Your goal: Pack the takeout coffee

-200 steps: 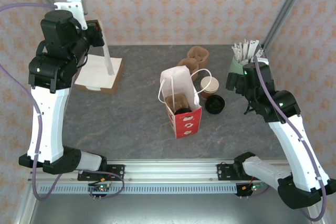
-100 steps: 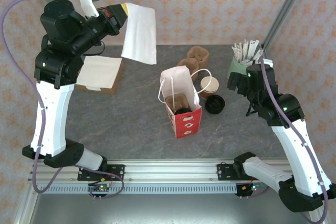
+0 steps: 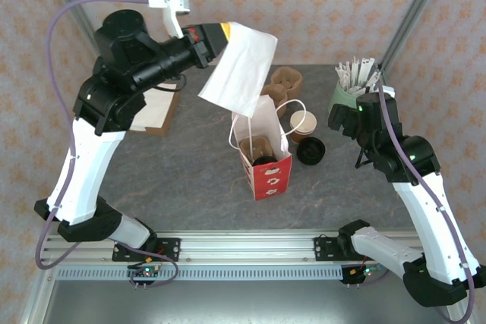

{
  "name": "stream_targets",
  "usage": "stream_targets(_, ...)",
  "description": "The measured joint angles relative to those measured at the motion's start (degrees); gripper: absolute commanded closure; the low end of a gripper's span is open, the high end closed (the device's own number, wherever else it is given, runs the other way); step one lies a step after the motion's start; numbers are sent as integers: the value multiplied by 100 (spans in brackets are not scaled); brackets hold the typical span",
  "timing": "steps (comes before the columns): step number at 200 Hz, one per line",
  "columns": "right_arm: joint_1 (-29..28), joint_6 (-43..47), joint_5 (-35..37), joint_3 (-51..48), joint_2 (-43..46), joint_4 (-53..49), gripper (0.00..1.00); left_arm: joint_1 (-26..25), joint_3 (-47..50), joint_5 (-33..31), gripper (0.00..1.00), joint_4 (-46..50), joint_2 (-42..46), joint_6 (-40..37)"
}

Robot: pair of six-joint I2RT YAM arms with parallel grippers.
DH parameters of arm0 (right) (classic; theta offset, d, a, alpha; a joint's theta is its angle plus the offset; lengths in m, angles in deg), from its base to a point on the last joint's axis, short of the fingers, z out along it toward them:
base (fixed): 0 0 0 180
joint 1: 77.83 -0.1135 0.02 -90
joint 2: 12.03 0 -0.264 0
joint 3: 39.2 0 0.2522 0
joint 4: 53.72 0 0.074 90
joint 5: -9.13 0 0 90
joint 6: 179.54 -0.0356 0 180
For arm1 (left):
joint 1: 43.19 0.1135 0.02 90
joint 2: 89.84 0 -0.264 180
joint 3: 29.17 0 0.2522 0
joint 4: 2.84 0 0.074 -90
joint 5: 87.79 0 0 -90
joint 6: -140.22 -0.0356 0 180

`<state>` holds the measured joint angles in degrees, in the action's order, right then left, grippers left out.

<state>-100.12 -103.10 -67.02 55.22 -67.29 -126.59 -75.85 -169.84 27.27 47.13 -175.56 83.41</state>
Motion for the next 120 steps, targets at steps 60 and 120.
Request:
stream_targets(60, 0, 0, -37, -83, 0, 0, 1, -588, 861, -533, 100, -61, -35, 46)
stream_targets(120, 0, 2, -37, -164, 0, 0, 1, -586, 2081, -1084, 100, -72, 669, 151)
